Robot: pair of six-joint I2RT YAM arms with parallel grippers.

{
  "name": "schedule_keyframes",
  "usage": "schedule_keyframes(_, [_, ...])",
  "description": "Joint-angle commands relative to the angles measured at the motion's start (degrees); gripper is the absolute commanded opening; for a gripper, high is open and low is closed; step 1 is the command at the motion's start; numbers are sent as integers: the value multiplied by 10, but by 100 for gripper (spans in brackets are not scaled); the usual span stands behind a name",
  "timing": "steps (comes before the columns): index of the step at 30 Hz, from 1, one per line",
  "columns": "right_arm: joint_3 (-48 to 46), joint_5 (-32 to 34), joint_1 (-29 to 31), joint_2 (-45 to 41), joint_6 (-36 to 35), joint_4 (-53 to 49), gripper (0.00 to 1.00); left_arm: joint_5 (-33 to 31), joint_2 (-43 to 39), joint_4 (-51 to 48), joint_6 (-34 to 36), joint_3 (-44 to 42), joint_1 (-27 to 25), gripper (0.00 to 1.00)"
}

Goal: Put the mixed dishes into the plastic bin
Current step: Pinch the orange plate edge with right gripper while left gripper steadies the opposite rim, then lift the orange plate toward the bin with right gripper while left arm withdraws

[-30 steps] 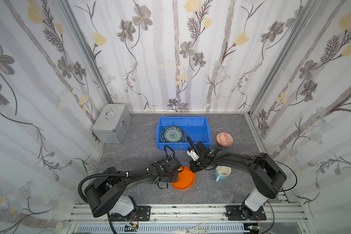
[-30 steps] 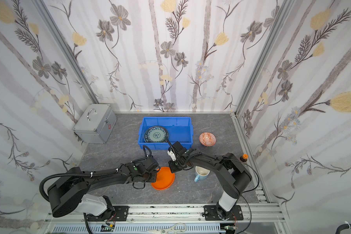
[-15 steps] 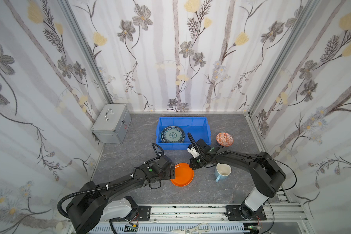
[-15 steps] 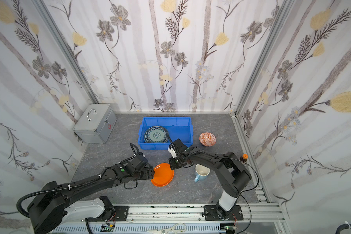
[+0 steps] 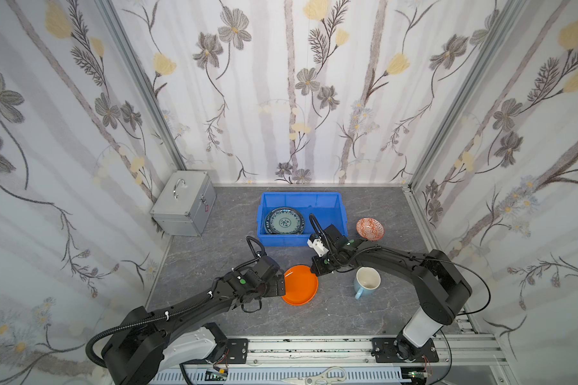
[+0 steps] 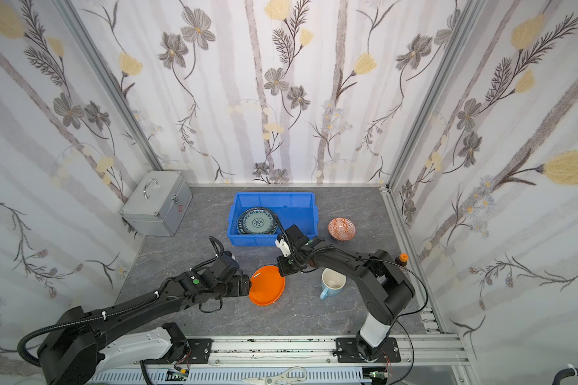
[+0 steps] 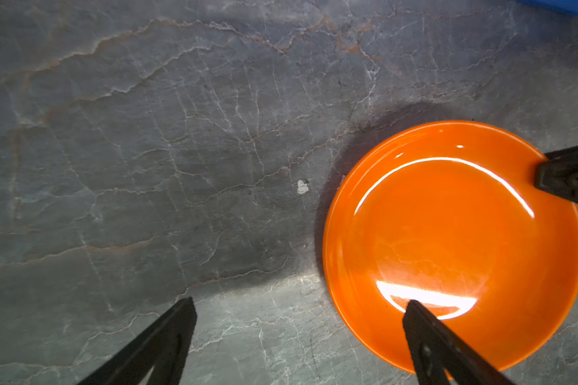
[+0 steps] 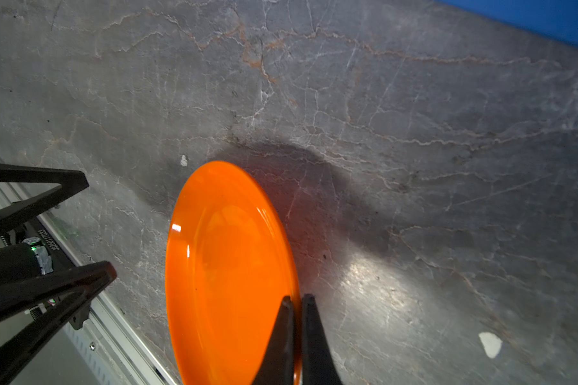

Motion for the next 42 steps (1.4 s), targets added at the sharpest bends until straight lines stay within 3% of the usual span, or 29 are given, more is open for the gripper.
schedule_keyframes(1, [7, -18, -2, -6, -8, 13, 0, -17, -12, -20, 4, 5, 5, 100])
schedule_keyframes(23, [54, -55, -6, -16, -14, 1, 0, -45, -85, -93, 14, 21, 28, 100])
schedule_keyframes(32, [117, -76, -11, -9, -25, -22, 0, -107, -178, -209, 37, 94, 56, 100])
schedule_keyframes(42, [239, -89, -34, 48, -39, -58, 0, -117, -203, -225, 48, 130, 99, 100])
